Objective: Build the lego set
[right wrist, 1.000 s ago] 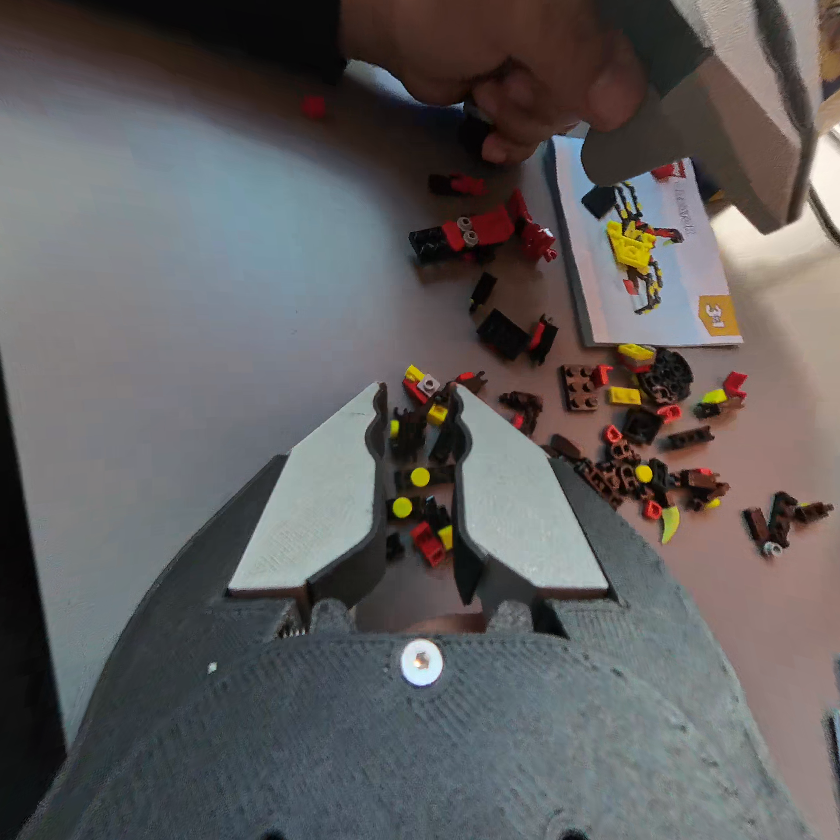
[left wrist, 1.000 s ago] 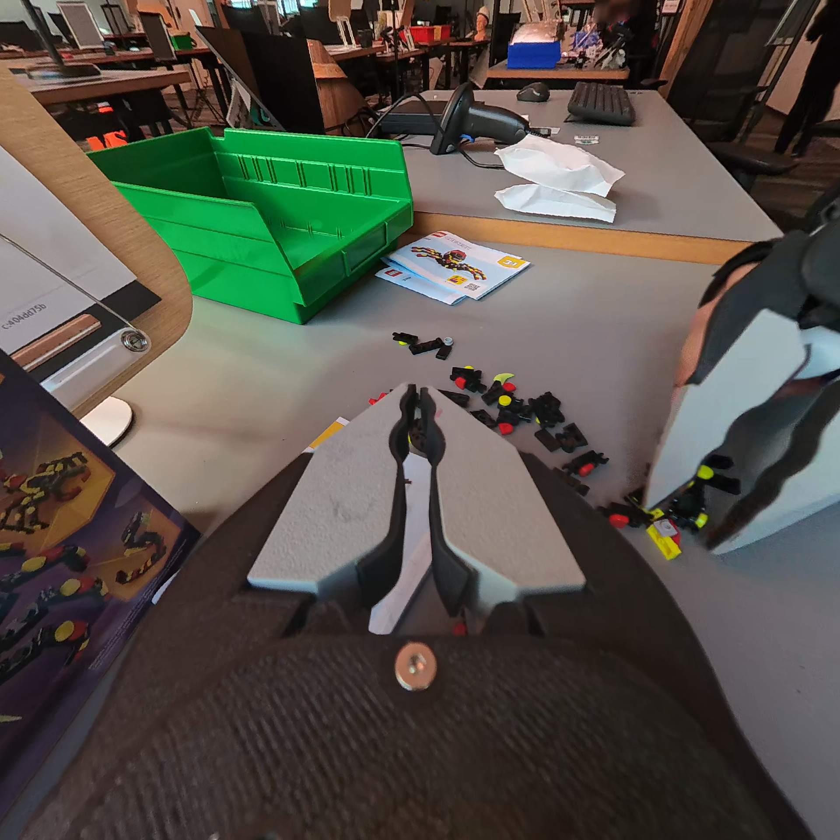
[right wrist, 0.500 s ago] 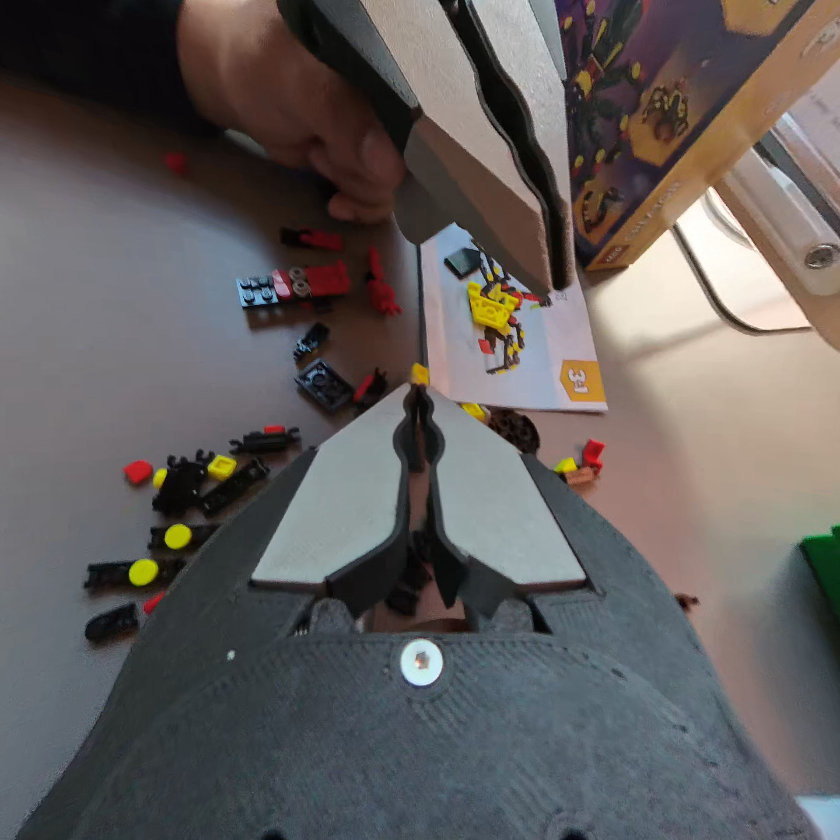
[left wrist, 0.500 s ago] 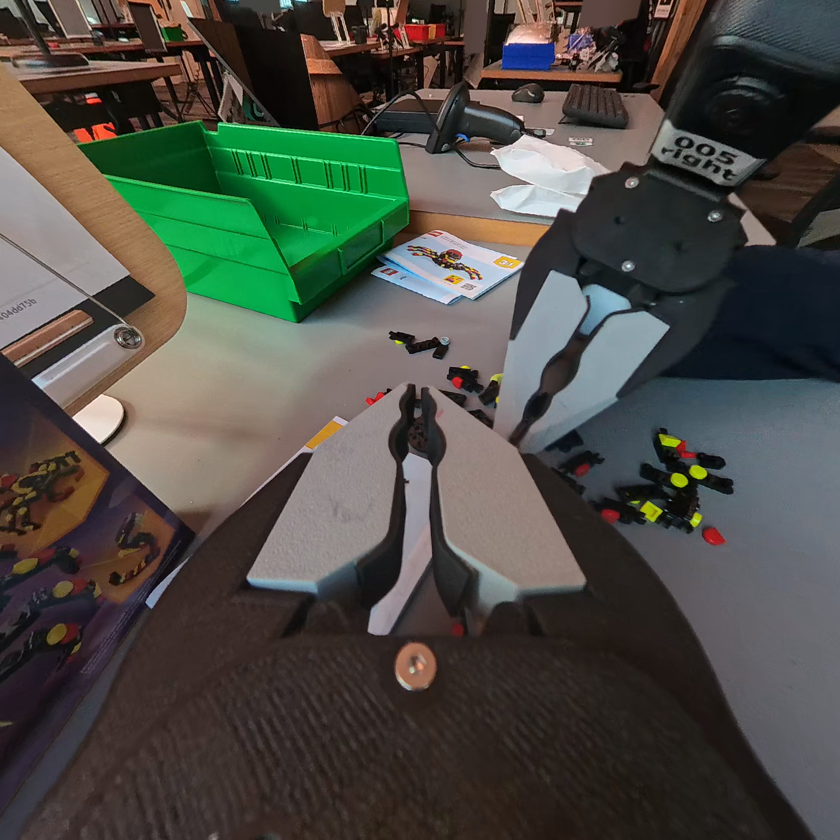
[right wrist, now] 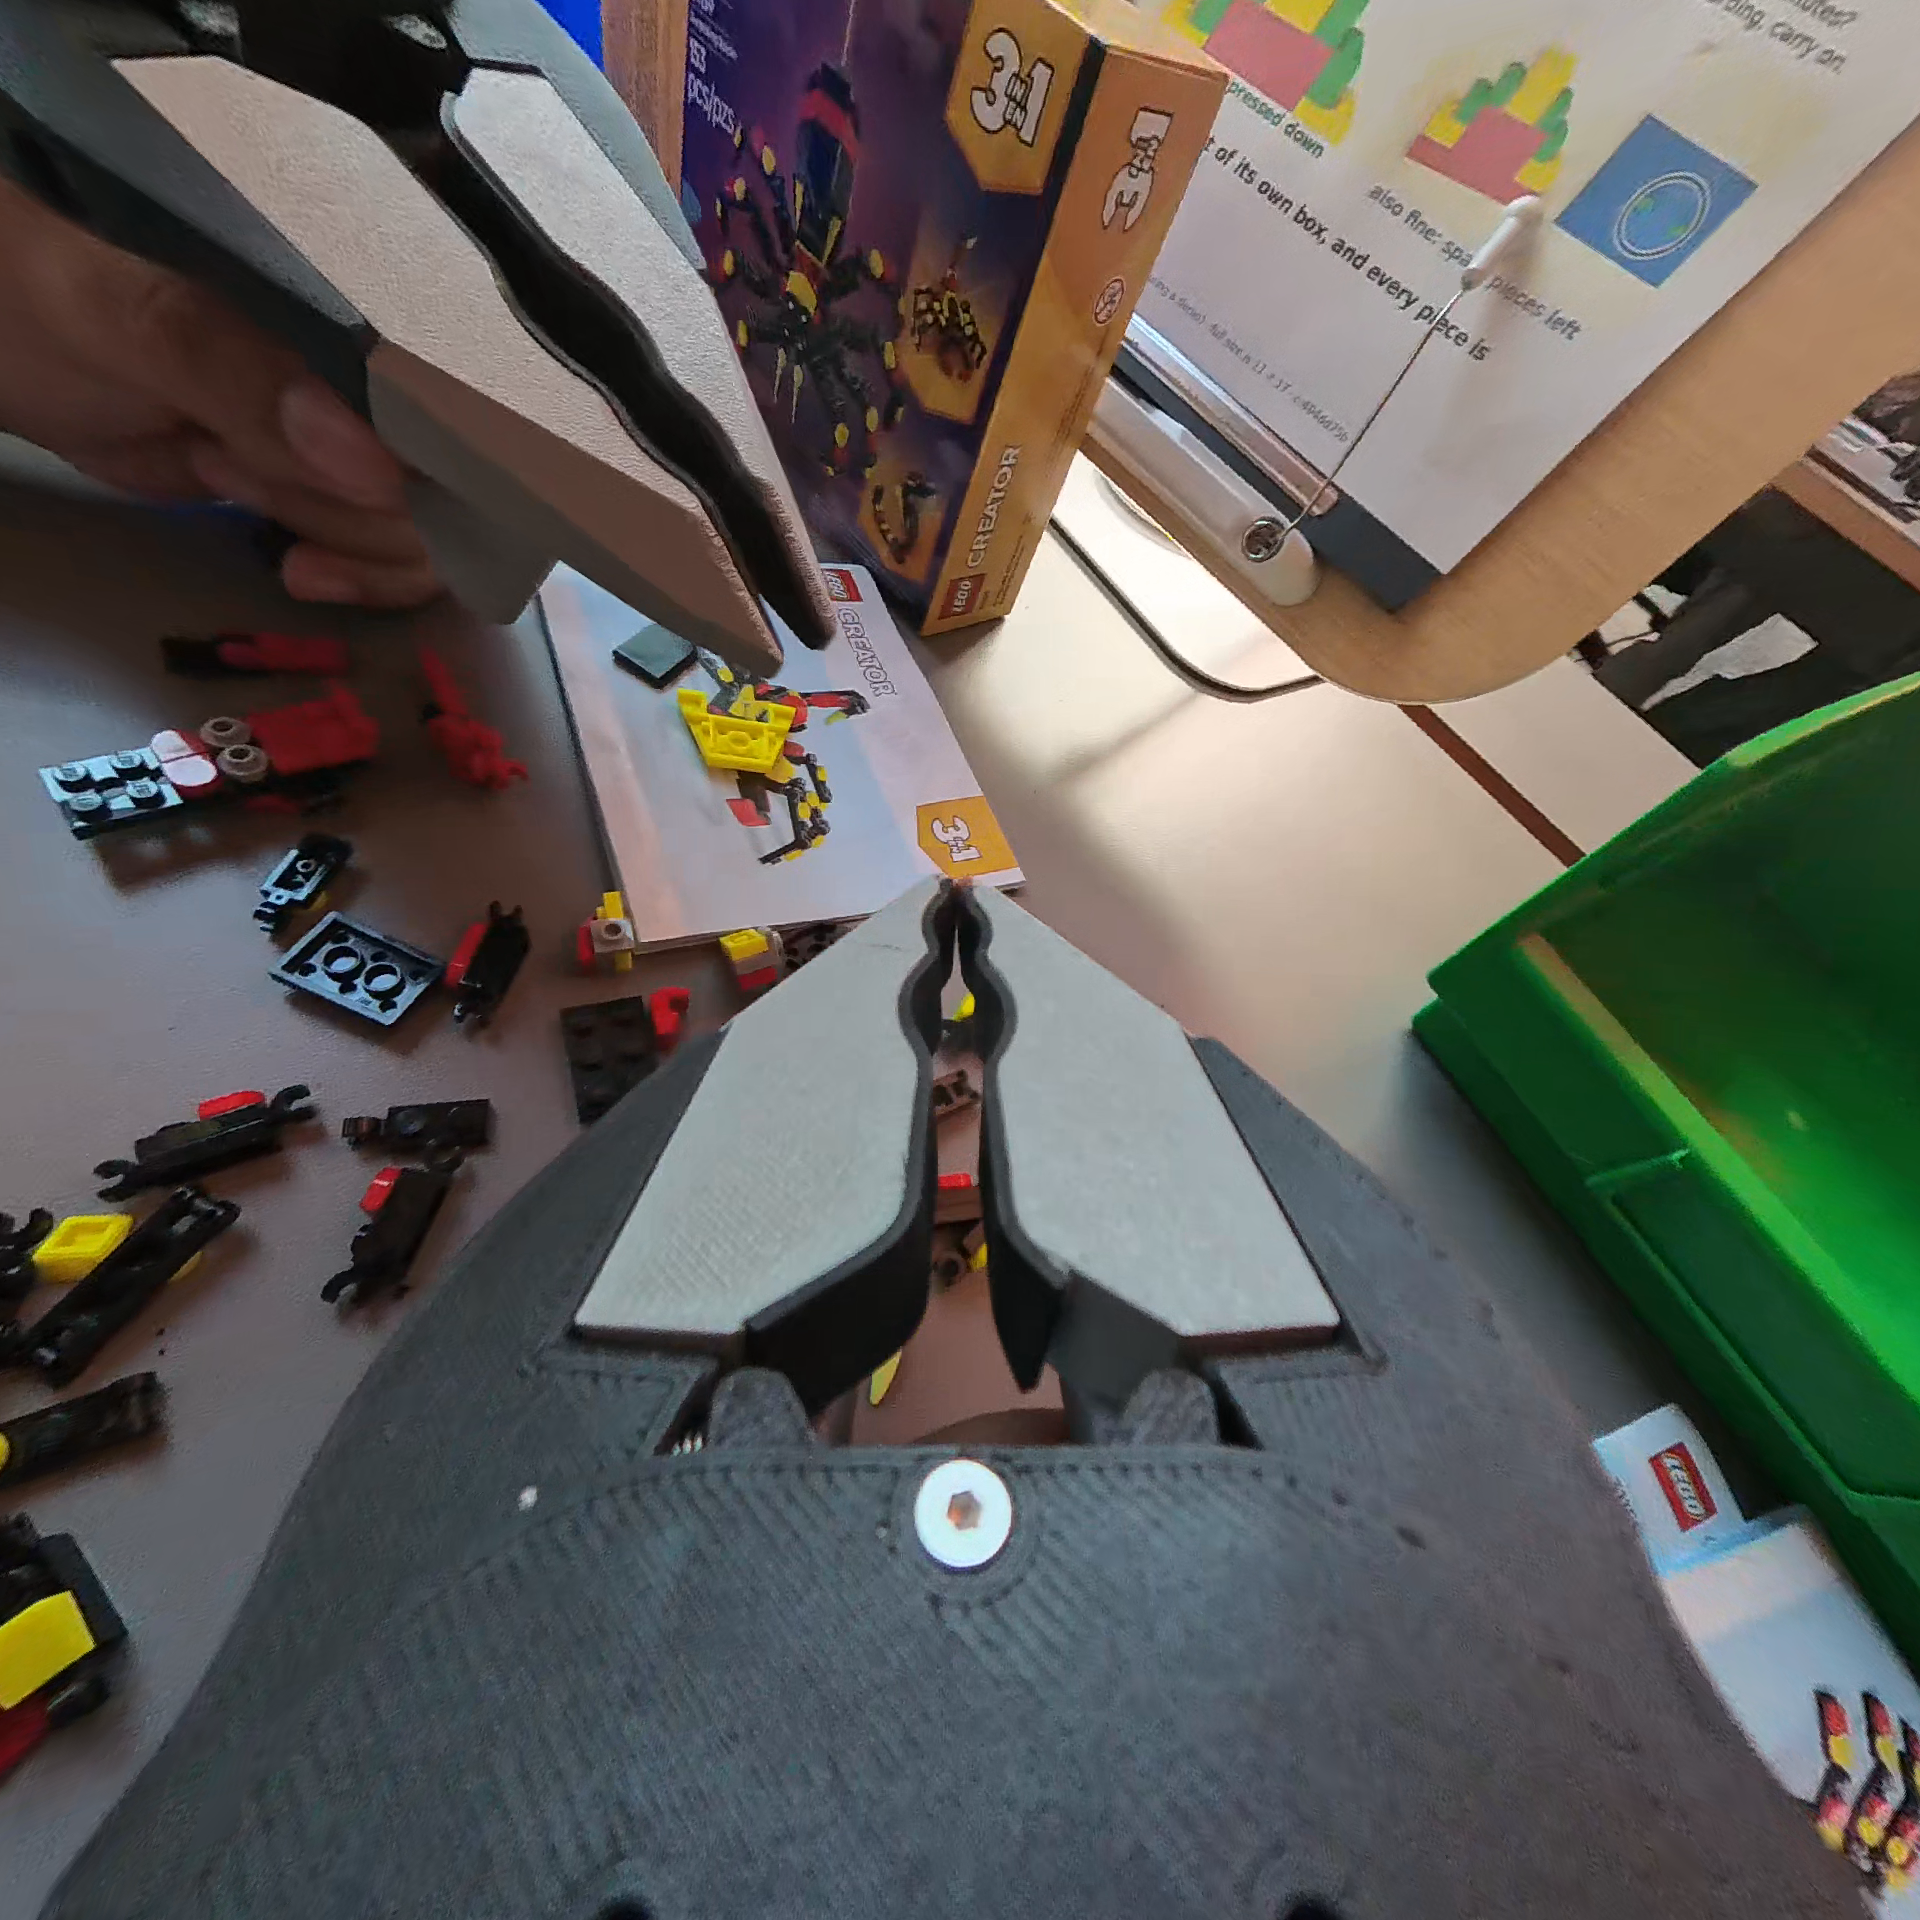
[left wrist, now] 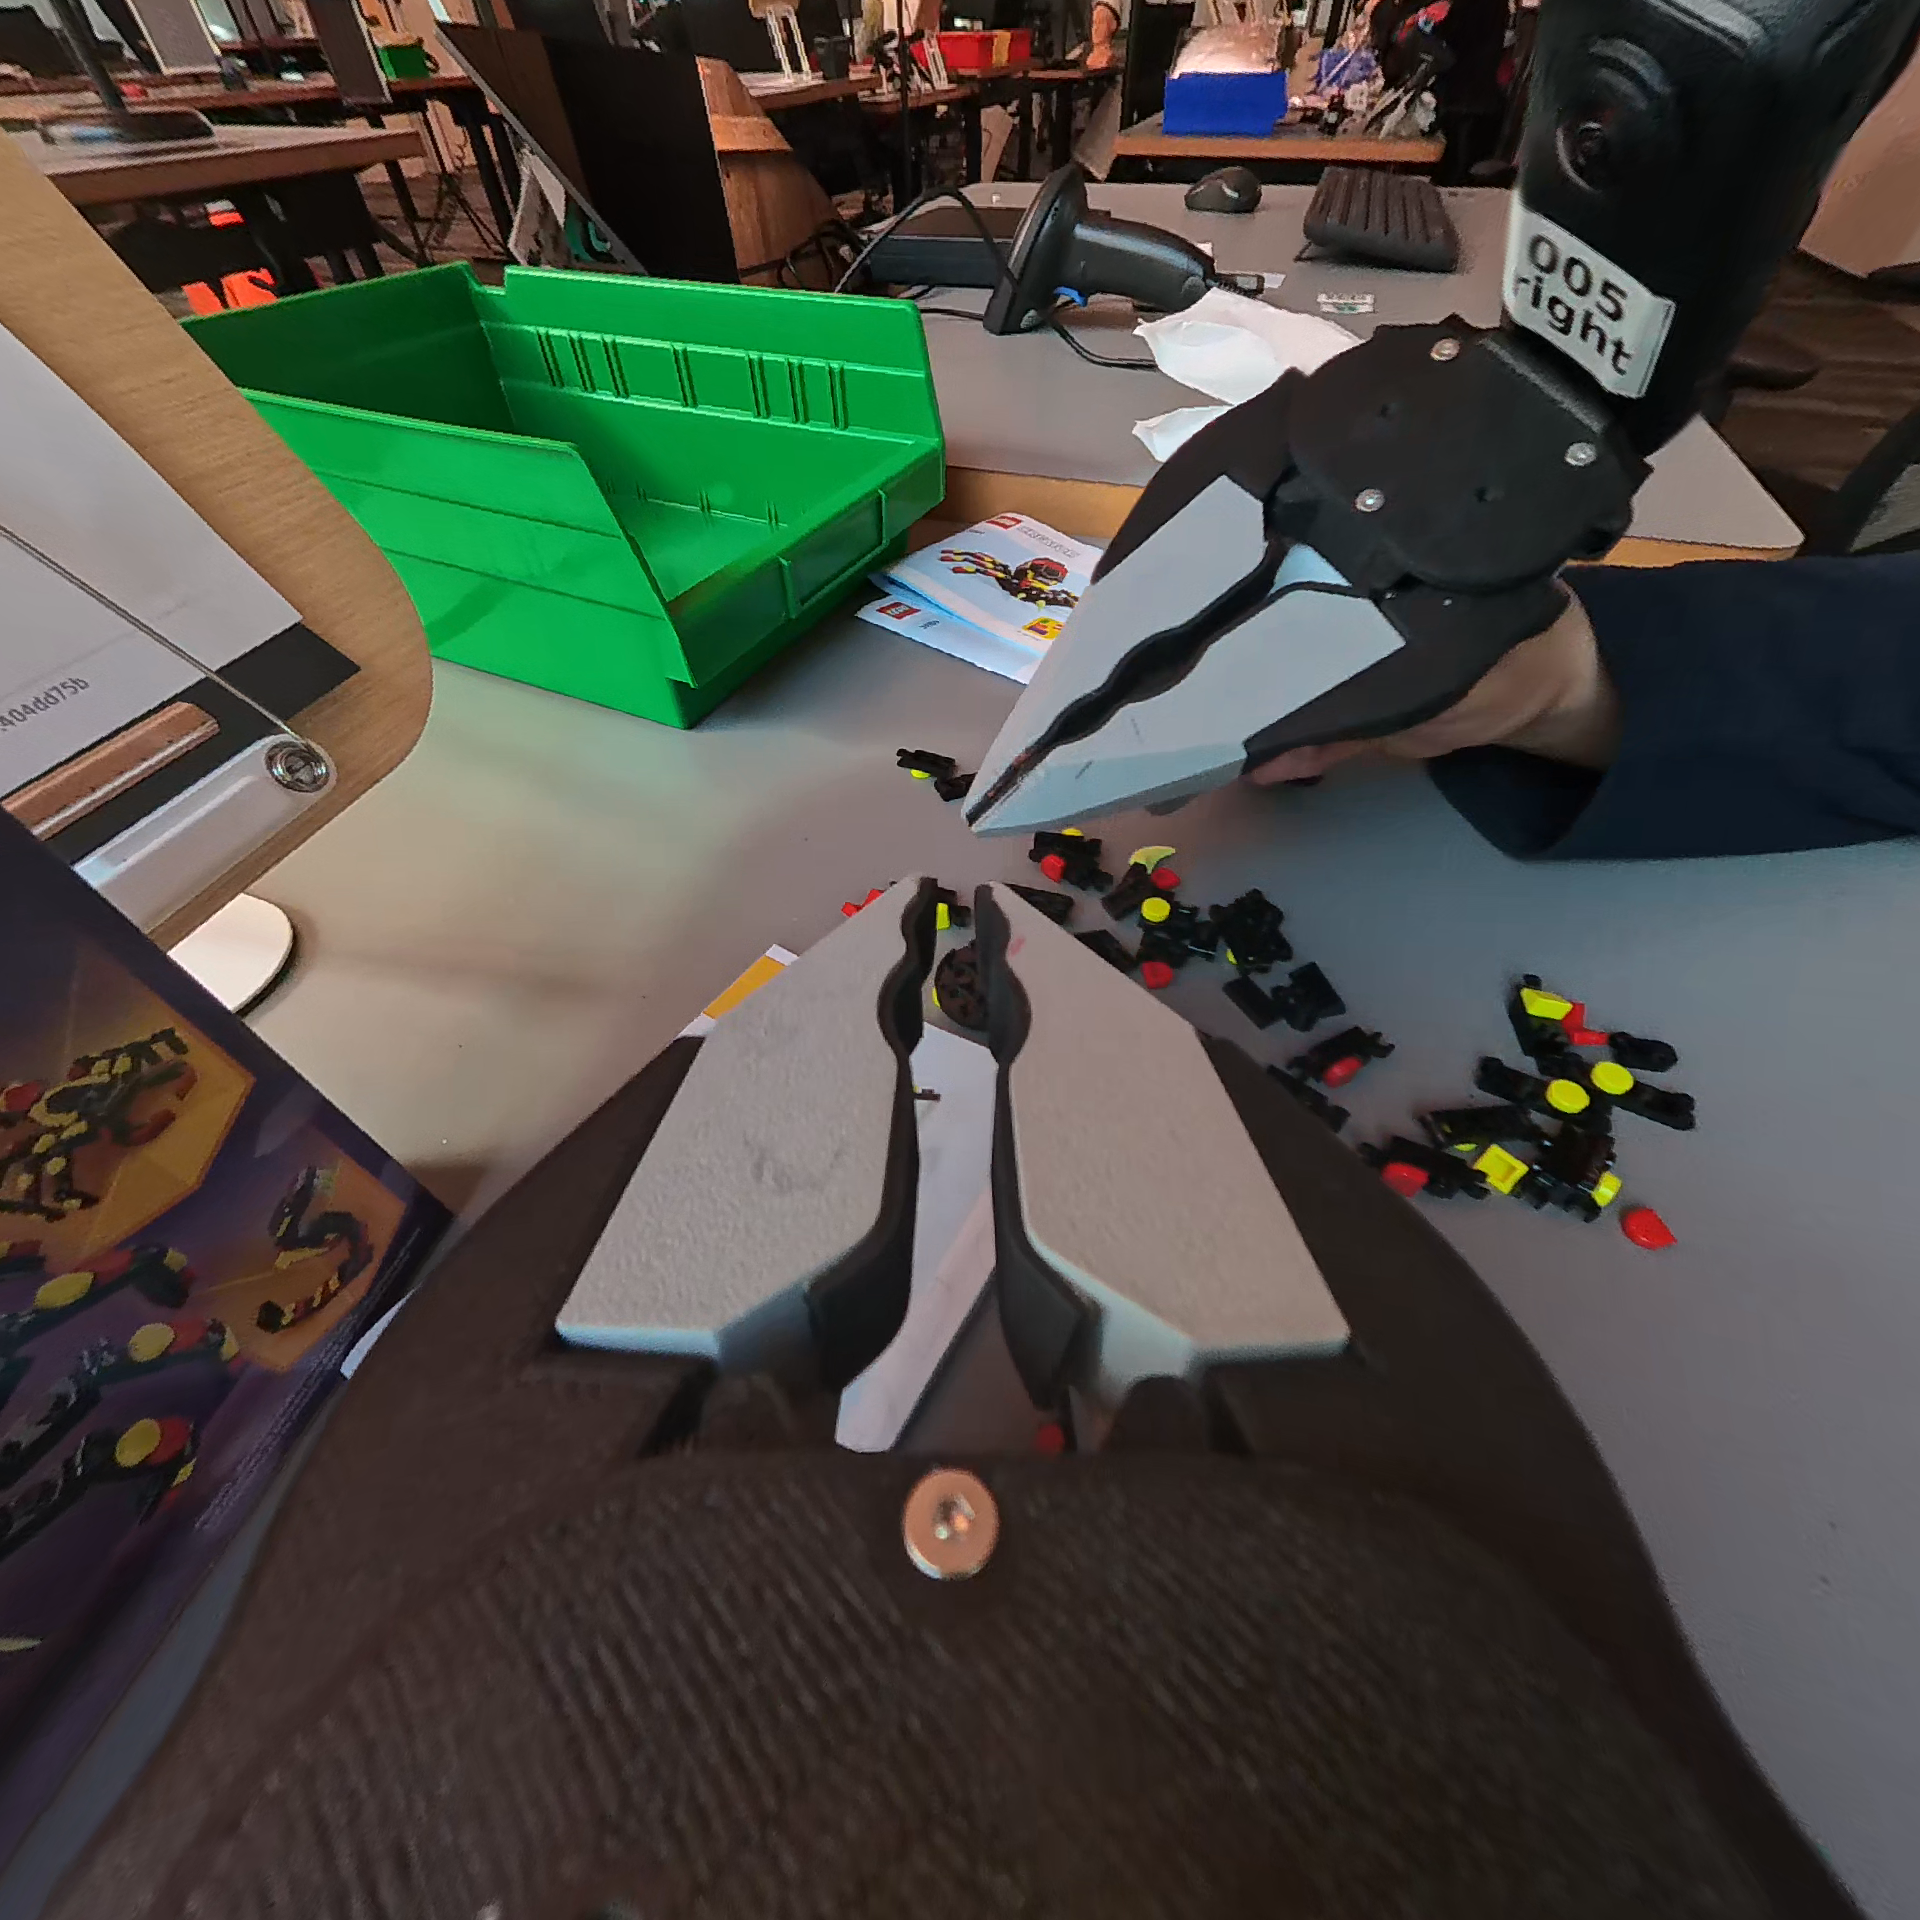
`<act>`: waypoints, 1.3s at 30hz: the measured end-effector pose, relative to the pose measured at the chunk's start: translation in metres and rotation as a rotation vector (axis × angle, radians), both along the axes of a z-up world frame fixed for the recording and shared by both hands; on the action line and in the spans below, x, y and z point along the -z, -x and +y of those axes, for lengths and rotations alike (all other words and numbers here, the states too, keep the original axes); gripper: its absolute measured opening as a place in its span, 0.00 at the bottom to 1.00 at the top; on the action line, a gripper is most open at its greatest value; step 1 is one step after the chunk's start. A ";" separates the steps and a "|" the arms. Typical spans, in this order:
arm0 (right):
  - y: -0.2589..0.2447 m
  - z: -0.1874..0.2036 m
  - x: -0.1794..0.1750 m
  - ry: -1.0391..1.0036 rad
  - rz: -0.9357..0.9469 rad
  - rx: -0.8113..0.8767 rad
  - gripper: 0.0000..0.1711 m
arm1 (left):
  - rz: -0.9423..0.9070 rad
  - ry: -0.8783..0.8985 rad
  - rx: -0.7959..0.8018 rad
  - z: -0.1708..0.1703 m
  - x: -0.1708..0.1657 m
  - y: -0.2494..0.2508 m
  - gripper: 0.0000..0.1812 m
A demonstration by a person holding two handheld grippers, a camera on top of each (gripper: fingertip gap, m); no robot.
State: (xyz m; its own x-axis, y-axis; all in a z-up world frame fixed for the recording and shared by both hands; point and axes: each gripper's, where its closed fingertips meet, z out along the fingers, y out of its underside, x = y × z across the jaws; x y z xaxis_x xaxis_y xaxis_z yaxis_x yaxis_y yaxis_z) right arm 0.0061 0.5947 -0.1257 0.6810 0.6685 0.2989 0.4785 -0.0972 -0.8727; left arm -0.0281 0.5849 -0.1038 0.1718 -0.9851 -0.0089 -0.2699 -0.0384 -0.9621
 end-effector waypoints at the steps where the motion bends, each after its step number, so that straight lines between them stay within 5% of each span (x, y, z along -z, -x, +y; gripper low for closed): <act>1: -0.001 0.001 -0.001 0.003 0.015 0.001 0.00 | -0.001 -0.002 -0.001 0.000 0.000 0.000 0.02; 13: -0.006 0.004 -0.017 0.062 0.226 -0.035 0.00 | -0.019 -0.034 -0.001 -0.002 -0.004 0.001 0.03; 25: -0.002 0.002 -0.013 0.056 0.185 -0.051 0.01 | 0.000 -0.046 -0.003 -0.003 -0.001 0.000 0.04; 39: -0.026 0.020 -0.046 -0.338 0.129 0.106 0.00 | 0.092 -0.066 0.024 -0.007 0.012 -0.007 0.05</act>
